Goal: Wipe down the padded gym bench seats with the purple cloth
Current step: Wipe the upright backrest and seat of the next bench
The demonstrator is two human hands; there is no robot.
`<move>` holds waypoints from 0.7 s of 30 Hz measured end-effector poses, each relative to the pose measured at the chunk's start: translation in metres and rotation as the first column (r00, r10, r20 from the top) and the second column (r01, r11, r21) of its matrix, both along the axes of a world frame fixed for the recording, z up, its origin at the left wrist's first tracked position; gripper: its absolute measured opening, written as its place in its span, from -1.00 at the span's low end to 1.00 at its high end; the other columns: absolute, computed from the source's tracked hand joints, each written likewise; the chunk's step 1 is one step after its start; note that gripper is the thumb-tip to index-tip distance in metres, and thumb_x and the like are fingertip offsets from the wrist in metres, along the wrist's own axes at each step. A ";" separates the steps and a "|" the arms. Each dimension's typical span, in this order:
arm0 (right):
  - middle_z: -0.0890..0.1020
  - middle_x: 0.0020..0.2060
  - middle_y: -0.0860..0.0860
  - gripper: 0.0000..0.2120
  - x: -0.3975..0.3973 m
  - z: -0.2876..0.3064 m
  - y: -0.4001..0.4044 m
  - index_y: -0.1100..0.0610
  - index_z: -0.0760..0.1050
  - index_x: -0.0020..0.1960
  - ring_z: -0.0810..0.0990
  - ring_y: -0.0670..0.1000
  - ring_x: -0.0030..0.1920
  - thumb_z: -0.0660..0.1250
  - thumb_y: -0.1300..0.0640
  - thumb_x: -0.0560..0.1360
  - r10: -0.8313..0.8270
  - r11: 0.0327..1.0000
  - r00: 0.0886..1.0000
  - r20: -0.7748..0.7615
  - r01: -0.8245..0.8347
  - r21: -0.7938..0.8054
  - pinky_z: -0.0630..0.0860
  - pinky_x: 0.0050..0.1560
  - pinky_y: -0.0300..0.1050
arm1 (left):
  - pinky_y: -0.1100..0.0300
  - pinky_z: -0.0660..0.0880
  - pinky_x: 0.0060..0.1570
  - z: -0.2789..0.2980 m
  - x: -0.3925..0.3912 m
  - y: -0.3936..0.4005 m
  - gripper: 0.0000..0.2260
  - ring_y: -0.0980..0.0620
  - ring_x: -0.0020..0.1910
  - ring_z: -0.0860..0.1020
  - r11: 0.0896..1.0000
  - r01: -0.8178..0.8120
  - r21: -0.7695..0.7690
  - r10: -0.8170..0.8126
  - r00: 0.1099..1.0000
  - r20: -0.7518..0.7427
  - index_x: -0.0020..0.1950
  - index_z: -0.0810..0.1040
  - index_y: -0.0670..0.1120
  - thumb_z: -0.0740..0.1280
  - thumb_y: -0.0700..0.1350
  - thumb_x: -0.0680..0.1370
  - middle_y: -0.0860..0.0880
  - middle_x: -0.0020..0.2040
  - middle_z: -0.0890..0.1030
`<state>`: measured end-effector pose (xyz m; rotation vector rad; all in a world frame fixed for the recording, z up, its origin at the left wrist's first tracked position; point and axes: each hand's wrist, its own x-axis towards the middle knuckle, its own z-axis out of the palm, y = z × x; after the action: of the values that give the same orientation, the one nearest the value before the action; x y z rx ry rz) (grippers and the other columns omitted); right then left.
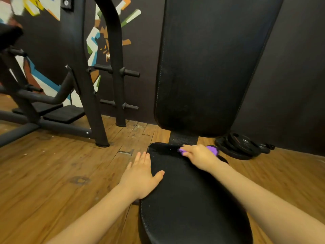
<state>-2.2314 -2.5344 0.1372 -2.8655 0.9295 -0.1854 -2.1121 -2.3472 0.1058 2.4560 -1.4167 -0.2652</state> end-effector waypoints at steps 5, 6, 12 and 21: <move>0.55 0.23 0.01 -0.66 0.053 -0.007 0.027 0.02 0.40 0.36 0.54 -0.02 0.18 0.14 0.00 0.61 0.067 0.997 0.997 0.037 -0.068 0.030 0.46 0.19 -0.10 | -0.01 -0.06 0.52 0.001 0.000 0.002 -0.28 0.00 0.55 -0.18 1.000 -0.012 0.013 0.012 1.000 0.016 0.58 -0.16 -0.10 0.01 0.27 0.60 -0.04 0.59 -0.14; 0.53 0.27 -0.02 -0.64 0.047 -0.006 0.025 0.00 0.38 0.38 0.52 -0.03 0.21 0.15 -0.01 0.60 0.064 0.997 0.997 0.048 -0.066 0.044 0.43 0.21 -0.11 | -0.02 -0.06 0.52 0.001 0.000 0.002 -0.28 0.00 0.55 -0.18 1.000 -0.013 0.012 0.013 1.000 0.011 0.58 -0.17 -0.10 0.02 0.28 0.60 -0.03 0.59 -0.14; 0.45 0.33 -0.11 -0.65 -0.029 -0.005 -0.012 0.01 0.41 0.36 0.42 -0.08 0.32 0.22 0.05 0.58 -0.060 0.995 0.991 0.121 0.050 0.085 0.28 0.32 -0.20 | 0.00 -0.07 0.52 -0.006 0.003 0.001 -0.28 0.02 0.54 -0.20 0.999 0.001 -0.036 -0.003 0.998 -0.057 0.57 -0.20 -0.09 0.03 0.27 0.60 -0.02 0.58 -0.17; 0.36 0.41 -0.06 -0.63 0.017 -0.001 0.006 0.04 0.35 0.41 0.38 -0.03 0.36 0.15 0.06 0.61 0.016 1.000 1.000 0.017 -0.017 0.016 0.28 0.34 -0.17 | 0.02 -0.05 0.51 -0.006 0.004 -0.002 -0.27 0.02 0.55 -0.19 0.998 -0.009 -0.069 0.002 0.996 -0.089 0.58 -0.17 -0.10 0.08 0.24 0.60 -0.02 0.59 -0.15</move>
<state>-2.2145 -2.5286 0.1357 -2.8515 0.8998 -0.1990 -2.1080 -2.3489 0.1001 2.3621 -1.3591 -0.3154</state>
